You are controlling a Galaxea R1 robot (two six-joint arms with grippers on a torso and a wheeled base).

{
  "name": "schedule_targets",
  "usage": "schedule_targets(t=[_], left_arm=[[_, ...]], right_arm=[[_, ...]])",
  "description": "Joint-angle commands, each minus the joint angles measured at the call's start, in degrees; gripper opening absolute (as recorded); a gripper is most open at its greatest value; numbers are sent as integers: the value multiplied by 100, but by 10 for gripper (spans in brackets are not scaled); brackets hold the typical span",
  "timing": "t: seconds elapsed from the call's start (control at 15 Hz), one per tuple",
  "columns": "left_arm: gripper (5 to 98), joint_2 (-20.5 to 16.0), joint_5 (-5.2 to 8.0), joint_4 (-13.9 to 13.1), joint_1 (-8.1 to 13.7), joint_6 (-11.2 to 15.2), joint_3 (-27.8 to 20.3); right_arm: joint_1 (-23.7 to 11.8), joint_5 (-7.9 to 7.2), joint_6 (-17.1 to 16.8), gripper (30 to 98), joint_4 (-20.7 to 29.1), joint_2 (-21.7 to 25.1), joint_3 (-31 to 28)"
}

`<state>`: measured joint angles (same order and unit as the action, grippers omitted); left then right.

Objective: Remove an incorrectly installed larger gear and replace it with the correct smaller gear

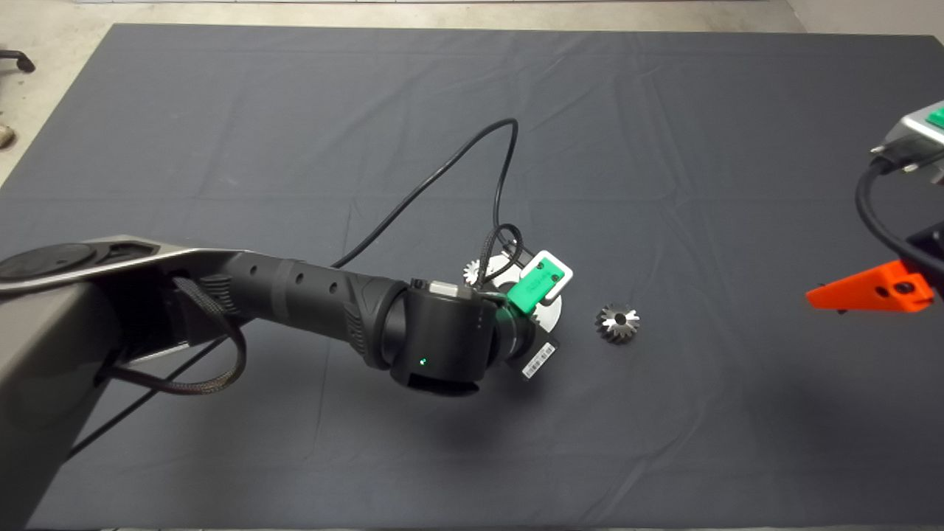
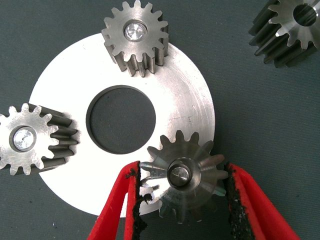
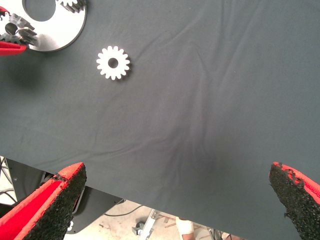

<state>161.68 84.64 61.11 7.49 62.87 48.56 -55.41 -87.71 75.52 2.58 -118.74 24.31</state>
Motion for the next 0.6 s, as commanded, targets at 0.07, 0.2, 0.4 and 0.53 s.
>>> schedule_targets(t=[0.07, 0.2, 0.4, 0.53], left_arm=[[339, 0, 18, 478, 69, 190, -129], [339, -9, 18, 525, 69, 190, -129], [339, -9, 26, 516, 69, 182, -155], [339, -27, 58, 520, 69, 173, -367]], right_arm=[[-102, -290, 42, 968, 163, -23, -33], [-102, -290, 42, 968, 163, -23, -33], [-102, -290, 42, 968, 163, -23, -33], [-102, -290, 42, 968, 163, -23, -33]])
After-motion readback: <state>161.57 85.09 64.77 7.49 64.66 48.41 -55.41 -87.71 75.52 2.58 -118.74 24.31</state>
